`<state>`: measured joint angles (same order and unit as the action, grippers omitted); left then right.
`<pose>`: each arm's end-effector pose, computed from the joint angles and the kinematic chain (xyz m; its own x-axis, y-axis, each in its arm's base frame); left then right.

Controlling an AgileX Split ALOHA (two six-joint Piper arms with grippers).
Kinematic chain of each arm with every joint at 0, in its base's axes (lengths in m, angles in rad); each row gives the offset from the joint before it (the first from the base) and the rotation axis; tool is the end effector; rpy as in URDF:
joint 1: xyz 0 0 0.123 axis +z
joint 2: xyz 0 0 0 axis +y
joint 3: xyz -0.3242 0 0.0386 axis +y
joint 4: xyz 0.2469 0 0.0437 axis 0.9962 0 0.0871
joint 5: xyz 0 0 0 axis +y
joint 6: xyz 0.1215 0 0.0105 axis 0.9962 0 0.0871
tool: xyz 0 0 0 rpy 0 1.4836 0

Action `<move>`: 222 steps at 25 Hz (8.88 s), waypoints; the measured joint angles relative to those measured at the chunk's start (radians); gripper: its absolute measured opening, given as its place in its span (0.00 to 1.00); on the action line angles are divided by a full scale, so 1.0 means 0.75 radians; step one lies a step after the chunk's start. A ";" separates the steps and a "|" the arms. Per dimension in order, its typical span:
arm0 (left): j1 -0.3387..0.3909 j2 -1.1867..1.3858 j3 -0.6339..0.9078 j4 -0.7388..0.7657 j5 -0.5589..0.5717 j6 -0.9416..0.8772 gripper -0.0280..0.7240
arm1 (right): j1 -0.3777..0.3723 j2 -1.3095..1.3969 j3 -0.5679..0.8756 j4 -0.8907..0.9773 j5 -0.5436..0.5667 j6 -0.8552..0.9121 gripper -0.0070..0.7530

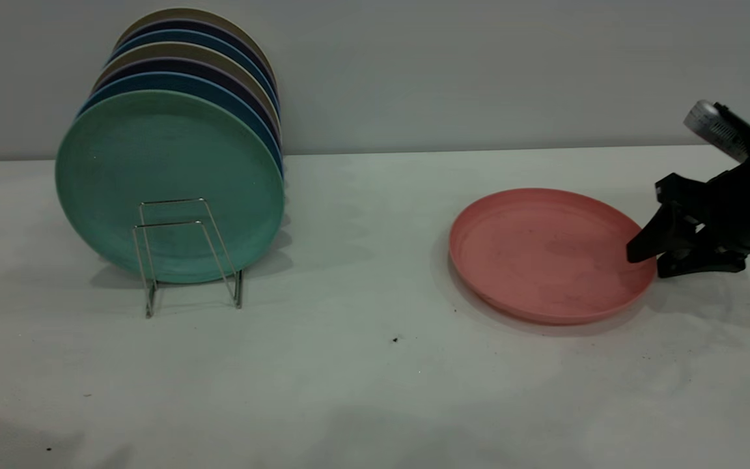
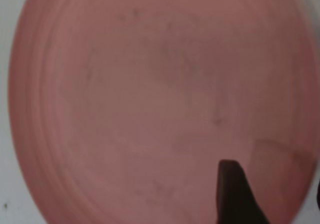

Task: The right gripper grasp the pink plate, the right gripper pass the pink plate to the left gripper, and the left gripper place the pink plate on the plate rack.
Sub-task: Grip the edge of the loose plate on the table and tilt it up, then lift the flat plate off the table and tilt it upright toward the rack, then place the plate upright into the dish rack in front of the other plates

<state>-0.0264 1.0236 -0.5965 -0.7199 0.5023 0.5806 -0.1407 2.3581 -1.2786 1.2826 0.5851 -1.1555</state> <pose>0.1920 -0.0439 0.2801 -0.6854 -0.0527 -0.7262 0.2106 0.9404 -0.2670 0.4560 0.0007 0.0318 -0.9184 0.1931 -0.3454 -0.0140 0.8564 0.5161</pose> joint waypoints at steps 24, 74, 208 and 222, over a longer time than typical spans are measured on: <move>0.000 0.005 0.000 -0.062 0.102 0.000 0.63 | 0.031 0.061 -0.012 0.077 0.437 -0.093 0.03; 0.000 0.651 -0.011 -0.935 0.027 0.843 0.42 | 0.659 -0.108 -0.012 0.331 0.611 -0.264 0.03; -0.065 1.143 -0.793 -0.176 -0.169 1.999 0.44 | 0.174 -0.198 -0.012 -0.436 0.606 0.182 0.59; -0.065 0.895 -0.793 -0.172 -0.075 1.289 0.84 | 0.175 -0.337 -0.168 -0.642 0.622 0.489 0.59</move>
<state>-0.0749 1.6948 -1.1912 -0.8486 0.4459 1.5473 -0.0092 2.1056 -1.4047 0.8010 1.0513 -0.7884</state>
